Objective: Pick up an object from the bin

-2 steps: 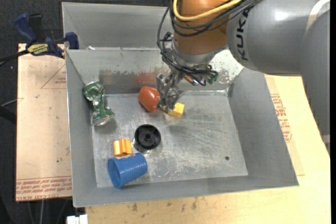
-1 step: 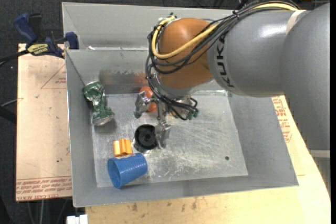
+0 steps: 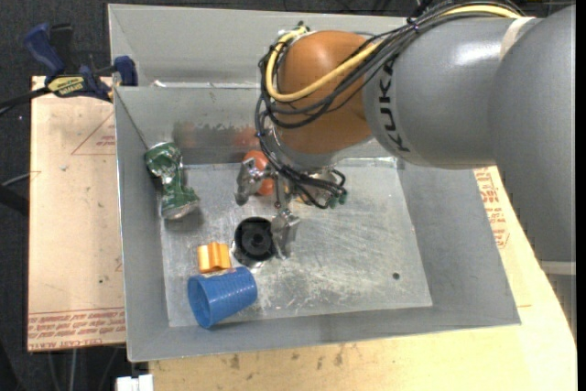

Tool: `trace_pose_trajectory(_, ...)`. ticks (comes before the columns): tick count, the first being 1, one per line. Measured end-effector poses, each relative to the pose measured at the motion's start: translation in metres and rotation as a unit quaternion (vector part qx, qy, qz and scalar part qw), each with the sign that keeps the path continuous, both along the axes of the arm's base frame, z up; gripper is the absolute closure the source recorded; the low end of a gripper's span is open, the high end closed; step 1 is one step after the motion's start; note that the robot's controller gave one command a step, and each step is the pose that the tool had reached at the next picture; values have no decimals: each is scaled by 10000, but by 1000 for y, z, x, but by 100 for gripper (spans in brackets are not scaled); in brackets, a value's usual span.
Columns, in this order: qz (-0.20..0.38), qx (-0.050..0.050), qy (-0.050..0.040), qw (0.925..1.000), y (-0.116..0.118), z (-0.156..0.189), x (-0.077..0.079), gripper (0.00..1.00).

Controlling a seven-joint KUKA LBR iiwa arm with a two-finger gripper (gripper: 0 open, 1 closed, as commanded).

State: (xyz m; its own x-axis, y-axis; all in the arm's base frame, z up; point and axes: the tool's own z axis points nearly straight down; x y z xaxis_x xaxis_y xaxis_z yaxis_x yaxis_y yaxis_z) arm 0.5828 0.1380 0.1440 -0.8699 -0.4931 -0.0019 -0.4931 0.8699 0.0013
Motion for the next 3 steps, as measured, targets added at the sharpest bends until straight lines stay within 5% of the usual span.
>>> trace_pose_trajectory(1,1624,3,4,9867,-2,-67,13,100)
trace_pose_trajectory(3,1651,0,31,9863,-5,-36,5,100)
